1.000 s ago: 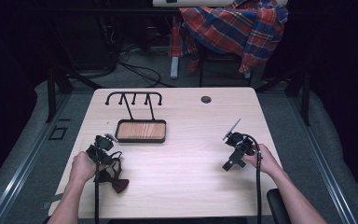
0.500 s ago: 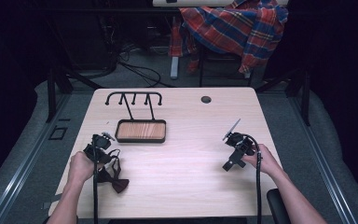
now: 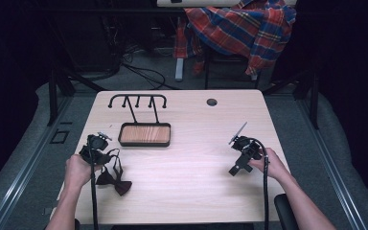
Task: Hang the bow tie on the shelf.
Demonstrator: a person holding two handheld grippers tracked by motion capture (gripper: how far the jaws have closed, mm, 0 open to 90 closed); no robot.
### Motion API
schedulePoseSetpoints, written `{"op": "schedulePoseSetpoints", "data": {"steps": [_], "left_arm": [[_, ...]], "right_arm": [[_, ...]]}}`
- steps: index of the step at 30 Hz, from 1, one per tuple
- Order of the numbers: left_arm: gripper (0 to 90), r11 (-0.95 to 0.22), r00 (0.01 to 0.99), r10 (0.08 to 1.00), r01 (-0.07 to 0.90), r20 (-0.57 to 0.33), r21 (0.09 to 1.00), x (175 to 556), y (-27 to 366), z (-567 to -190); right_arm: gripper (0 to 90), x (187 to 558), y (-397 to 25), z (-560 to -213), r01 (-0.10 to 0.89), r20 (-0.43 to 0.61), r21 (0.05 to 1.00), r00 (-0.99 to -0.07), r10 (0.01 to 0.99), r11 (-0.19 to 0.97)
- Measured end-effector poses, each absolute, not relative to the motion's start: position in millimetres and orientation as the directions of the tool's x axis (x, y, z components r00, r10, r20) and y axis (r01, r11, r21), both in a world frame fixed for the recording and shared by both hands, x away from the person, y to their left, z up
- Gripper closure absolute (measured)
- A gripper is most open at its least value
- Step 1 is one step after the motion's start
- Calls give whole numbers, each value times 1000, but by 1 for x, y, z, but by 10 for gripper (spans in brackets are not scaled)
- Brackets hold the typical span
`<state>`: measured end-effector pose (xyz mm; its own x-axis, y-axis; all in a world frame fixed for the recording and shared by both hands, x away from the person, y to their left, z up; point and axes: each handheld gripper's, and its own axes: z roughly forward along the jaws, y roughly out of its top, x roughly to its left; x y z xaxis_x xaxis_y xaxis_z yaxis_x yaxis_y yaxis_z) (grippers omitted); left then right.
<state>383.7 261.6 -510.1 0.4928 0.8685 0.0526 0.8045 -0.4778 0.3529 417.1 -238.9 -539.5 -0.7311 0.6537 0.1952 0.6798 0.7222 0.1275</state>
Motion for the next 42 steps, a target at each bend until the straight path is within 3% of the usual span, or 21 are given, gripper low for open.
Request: {"op": "schedulePoseSetpoints", "data": {"steps": [12, 42], "left_arm": [[886, -456, 473, 877, 773, 78, 442, 375, 262, -488], [886, -443, 482, 873, 720, 74, 534, 376, 260, -461]], "right_arm": [[51, 416, -238, -541, 698, 207, 148, -714, 669, 700], [49, 416, -239, -541, 689, 190, 140, -723, 664, 711]]}}
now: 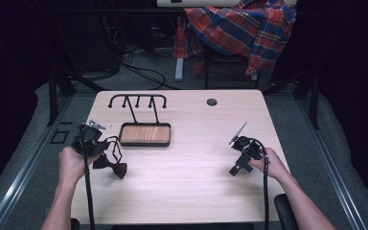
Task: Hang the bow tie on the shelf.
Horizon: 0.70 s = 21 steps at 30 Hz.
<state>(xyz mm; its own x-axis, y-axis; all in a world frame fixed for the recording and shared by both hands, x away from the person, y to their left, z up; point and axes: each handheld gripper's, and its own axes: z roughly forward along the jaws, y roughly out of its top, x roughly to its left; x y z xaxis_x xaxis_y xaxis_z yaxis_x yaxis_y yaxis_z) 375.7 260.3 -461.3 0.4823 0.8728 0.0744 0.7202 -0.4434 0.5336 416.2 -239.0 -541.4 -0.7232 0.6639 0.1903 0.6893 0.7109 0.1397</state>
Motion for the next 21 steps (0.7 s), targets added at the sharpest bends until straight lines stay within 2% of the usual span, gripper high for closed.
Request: {"op": "schedulePoseSetpoints", "data": {"steps": [21], "left_arm": [[886, -414, 464, 883, 703, 67, 578, 376, 268, -444]], "right_arm": [[49, 416, -240, -541, 681, 180, 133, -731, 658, 720]]}}
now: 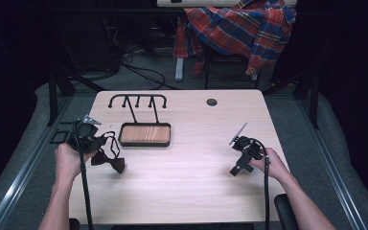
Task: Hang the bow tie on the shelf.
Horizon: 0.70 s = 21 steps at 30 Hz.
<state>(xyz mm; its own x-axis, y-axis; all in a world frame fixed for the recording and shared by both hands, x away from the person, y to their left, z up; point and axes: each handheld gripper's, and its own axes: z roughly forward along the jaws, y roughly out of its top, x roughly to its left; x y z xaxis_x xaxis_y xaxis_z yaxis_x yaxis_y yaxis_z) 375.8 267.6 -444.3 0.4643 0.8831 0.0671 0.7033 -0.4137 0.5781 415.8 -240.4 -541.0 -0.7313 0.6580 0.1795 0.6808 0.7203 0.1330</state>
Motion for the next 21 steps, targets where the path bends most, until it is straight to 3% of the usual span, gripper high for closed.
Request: {"op": "schedulePoseSetpoints", "data": {"steps": [21], "left_arm": [[886, -462, 491, 863, 678, 115, 572, 392, 261, -421]], "right_arm": [[50, 414, -241, -542, 684, 156, 122, -729, 667, 719]]}}
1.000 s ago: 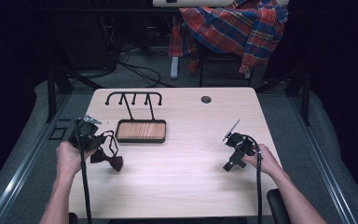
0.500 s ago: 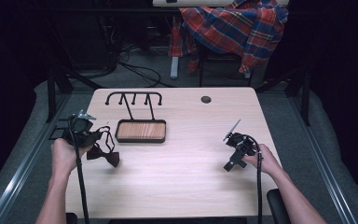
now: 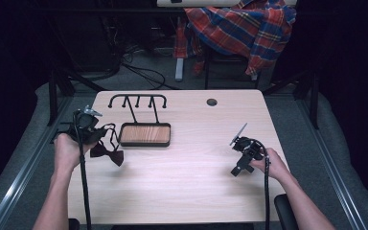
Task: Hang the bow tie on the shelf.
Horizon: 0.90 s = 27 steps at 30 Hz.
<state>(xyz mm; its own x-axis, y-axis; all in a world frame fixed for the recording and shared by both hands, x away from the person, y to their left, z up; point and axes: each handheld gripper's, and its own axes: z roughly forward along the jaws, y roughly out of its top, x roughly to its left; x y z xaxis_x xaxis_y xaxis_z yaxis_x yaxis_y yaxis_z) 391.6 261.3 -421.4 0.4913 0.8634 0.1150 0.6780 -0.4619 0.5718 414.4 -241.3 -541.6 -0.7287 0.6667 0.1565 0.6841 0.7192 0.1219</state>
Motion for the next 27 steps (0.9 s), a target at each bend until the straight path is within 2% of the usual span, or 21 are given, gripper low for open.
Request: {"op": "schedulePoseSetpoints", "data": {"steps": [27], "left_arm": [[886, -476, 489, 859, 649, 154, 593, 422, 259, -386]], "right_arm": [[50, 415, -239, -542, 664, 156, 102, -746, 647, 741]]}}
